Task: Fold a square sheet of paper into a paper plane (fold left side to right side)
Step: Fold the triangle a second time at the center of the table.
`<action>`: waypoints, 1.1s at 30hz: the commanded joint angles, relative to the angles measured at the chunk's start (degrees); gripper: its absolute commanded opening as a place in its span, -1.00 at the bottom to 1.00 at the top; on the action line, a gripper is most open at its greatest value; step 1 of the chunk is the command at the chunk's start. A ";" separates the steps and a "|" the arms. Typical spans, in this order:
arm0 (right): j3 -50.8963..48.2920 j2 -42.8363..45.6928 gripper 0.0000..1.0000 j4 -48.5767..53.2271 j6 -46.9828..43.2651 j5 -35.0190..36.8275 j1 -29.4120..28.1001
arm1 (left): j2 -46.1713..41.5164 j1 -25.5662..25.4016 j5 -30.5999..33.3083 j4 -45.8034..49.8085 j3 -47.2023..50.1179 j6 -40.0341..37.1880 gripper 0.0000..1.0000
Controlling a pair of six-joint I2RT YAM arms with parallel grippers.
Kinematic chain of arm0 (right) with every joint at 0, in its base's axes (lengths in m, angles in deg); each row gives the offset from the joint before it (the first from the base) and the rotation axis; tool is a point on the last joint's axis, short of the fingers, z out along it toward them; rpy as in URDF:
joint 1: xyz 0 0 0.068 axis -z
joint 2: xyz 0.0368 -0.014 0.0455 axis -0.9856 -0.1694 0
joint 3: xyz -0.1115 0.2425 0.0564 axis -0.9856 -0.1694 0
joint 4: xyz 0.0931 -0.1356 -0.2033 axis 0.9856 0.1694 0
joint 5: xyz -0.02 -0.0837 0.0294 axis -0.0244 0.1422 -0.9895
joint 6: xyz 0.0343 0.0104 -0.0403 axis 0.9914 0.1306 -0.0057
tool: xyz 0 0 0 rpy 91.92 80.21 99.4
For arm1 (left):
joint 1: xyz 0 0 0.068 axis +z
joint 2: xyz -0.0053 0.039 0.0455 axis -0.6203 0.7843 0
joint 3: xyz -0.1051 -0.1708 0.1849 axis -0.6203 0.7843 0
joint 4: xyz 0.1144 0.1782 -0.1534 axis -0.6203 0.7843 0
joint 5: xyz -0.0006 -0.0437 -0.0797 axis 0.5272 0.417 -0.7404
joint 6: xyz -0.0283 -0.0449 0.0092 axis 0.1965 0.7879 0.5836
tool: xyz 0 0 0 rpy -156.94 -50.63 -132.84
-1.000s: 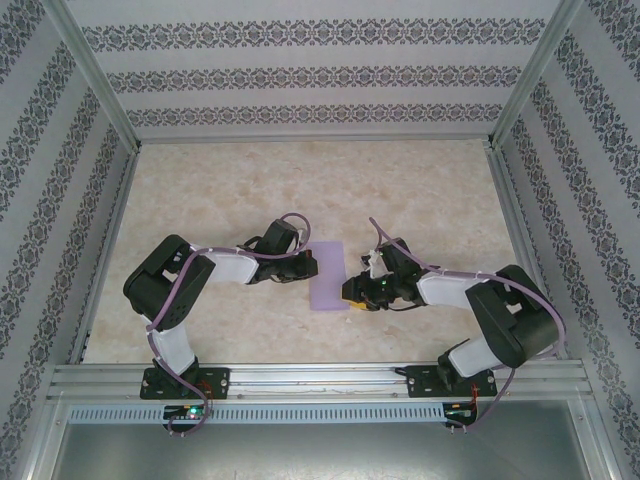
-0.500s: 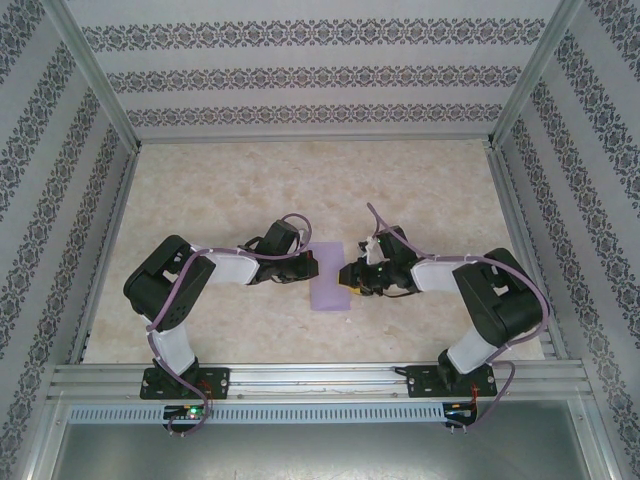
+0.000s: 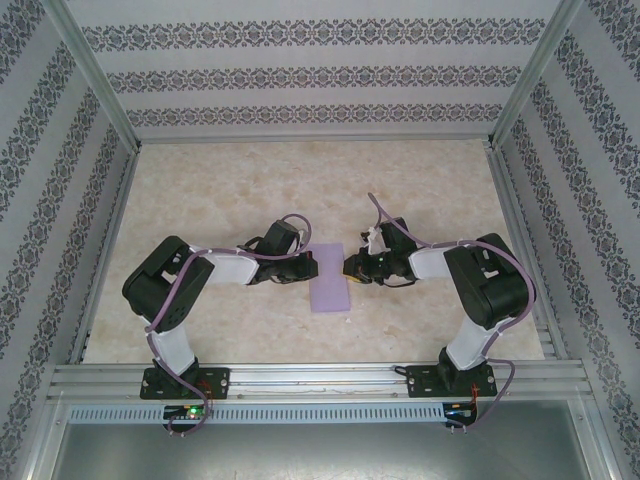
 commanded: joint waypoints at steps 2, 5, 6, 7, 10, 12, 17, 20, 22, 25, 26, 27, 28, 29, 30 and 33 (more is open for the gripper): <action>-0.66 0.89 -0.92 -0.75 -0.98 -0.95 0.54 | -4.94 -0.83 1.86 2.71 0.57 -2.72 -0.86; -1.56 2.01 -0.98 -0.86 0.34 -1.40 0.51 | -8.71 -0.83 3.28 4.66 0.93 -5.16 -0.69; -1.78 2.46 -1.00 -0.88 0.98 -1.60 0.56 | -10.36 -0.90 4.14 6.04 1.12 -6.55 -0.67; -1.94 2.84 -1.00 -0.88 1.59 -1.83 0.54 | -11.94 -0.98 5.20 7.41 1.23 -7.66 -0.65; -2.29 4.34 -1.00 -0.88 4.29 -2.88 0.54 | -17.44 -2.59 8.03 11.37 2.36 -12.22 -0.59; -2.47 5.22 -1.00 -0.80 5.74 -3.29 0.54 | -20.49 -5.15 9.68 13.38 2.93 -15.03 -0.53; -2.41 6.62 -1.00 0.86 6.43 -3.47 0.49 | -24.64 -14.73 17.51 18.38 2.78 -20.18 -0.36; -2.32 6.46 -1.00 1.32 6.37 -3.39 0.54 | -24.37 -20.21 21.34 19.45 1.81 -21.35 -0.28; -2.32 6.42 -1.00 1.40 6.46 -3.04 0.53 | -23.16 -23.97 23.60 19.42 0.85 -21.74 -0.20; -2.32 6.52 -1.00 1.32 6.65 -2.66 0.54 | -19.87 -29.14 27.67 19.62 -1.65 -22.68 -0.14; -2.32 6.54 -1.00 1.32 6.61 -2.51 0.54 | -18.57 -30.64 29.42 20.04 -2.72 -23.13 -0.13; -2.23 6.54 -1.00 1.32 6.62 -2.51 0.49 | -16.89 -32.07 31.55 20.94 -4.13 -23.60 -0.10; -2.23 6.54 -1.00 1.34 6.54 -2.51 0.54 | -15.00 -33.28 32.96 21.87 -5.71 -24.11 -0.08; -2.23 6.54 -1.00 1.33 6.56 -2.51 0.54 | -13.55 -34.08 34.21 22.69 -7.04 -24.51 -0.05; -2.23 6.54 -1.00 1.32 6.45 -2.55 0.54 | -11.71 -34.81 35.86 23.84 -8.66 -24.68 -0.03; -2.27 6.32 -1.00 1.32 6.48 -2.51 0.54 | -7.02 -36.01 39.59 26.71 -12.46 -25.21 0.06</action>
